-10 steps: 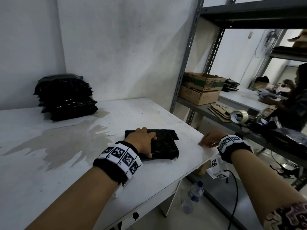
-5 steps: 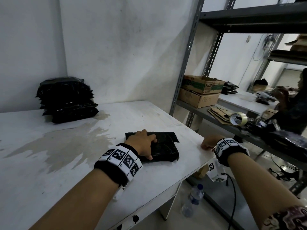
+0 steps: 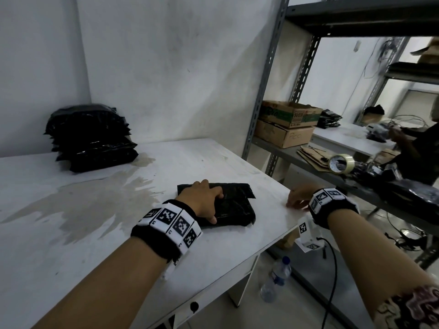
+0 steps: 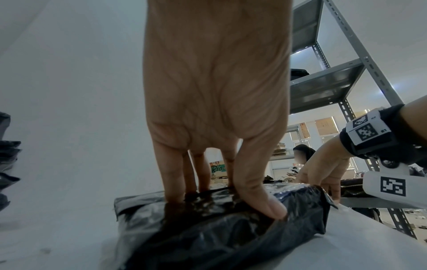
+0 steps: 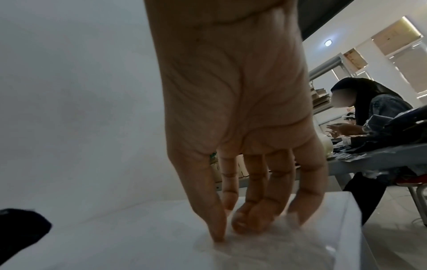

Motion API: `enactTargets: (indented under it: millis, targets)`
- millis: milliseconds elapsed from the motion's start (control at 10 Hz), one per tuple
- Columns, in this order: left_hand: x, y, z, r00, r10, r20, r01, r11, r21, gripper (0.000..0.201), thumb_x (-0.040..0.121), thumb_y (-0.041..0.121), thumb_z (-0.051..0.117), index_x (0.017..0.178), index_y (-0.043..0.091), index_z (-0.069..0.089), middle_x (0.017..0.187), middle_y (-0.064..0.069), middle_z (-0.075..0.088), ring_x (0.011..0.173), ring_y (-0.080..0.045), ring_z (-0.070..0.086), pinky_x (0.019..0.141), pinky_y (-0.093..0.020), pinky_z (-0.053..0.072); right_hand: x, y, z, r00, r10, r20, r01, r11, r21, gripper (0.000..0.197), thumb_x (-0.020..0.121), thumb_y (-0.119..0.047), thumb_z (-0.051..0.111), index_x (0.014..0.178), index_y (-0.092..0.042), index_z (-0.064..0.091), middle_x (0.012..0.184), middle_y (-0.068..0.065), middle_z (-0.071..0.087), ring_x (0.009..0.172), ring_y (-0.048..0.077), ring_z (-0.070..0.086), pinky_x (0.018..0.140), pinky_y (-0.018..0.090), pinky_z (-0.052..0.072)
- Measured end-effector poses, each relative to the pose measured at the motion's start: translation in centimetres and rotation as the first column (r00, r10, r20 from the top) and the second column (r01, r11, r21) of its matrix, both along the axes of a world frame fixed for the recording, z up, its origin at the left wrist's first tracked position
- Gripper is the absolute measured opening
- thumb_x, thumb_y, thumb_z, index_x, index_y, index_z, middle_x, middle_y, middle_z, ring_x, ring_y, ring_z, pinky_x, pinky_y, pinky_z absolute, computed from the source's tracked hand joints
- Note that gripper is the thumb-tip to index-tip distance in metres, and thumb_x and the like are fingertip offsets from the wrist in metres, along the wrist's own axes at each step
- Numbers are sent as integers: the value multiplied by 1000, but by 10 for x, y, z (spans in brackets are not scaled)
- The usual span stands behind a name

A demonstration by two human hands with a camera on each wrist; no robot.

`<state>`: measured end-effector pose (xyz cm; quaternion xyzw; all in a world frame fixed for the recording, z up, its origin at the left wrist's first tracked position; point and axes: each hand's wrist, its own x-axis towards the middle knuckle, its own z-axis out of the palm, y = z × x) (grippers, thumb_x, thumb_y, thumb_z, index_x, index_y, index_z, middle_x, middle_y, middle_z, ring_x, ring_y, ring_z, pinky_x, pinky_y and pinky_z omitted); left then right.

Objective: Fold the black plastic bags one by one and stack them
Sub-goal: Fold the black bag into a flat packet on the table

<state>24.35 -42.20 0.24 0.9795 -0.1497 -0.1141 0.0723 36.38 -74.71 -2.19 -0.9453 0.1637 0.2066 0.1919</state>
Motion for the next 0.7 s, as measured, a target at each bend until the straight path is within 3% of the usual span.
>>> enactTargets:
  millis: [100,200,300,400,500,600,700]
  targets:
    - [-1,0,0,1000,0,2,0,1000,-1,72,80,33,74,140,29,35,137,-8,34,130,-27,32,104,-44,38,-2,-12,-7,993,5,121,3,998,-70,22,77,-26,79,73,-13,62,83,8,64,86,26,61,89,38,53]
    - [-2,0,0,1000,0,5,0,1000,0,71,80,33,74,140,29,36,136,-8,34,130,-27,32,104,-44,38,-9,-18,-10,992,2,125,9,996,-87,27,72,-32,83,73,-10,68,74,5,67,76,23,62,84,34,52]
    - [-2,0,0,1000,4,3,-4,1000,0,71,80,33,73,140,29,36,136,-8,34,130,-27,33,104,-44,38,-18,-15,-7,992,-18,126,19,1000,-8,22,77,-21,81,83,-1,73,71,7,67,66,18,61,74,31,52]
    - [-3,0,1,1000,6,3,-6,1000,1,71,80,33,73,140,29,36,136,-8,34,130,-28,32,104,-43,37,-21,-10,-8,994,-38,101,43,998,-51,21,83,-26,76,78,-6,70,72,5,67,69,18,62,74,29,52]
    - [-3,0,1,1000,10,-3,-10,1000,-7,71,81,33,73,140,29,35,137,-8,34,131,-27,32,104,-42,37,-12,-12,-15,993,-30,114,48,986,-158,32,81,-39,73,64,-15,61,73,2,64,84,24,63,88,33,52]
    - [-4,1,1,1000,11,-6,-11,1000,-19,71,81,33,73,140,29,35,136,-8,34,131,-27,32,105,-43,36,2,-19,-19,996,-53,68,62,989,-136,30,81,-36,72,67,-13,60,80,7,64,88,27,61,95,39,51]
    - [-3,2,-1,1000,12,-6,-12,1000,-23,71,81,33,73,140,29,35,136,-8,34,131,-27,31,105,-43,36,-7,-11,-13,992,-125,23,125,992,-18,20,85,-22,72,74,-6,65,74,10,65,74,26,61,80,37,55]
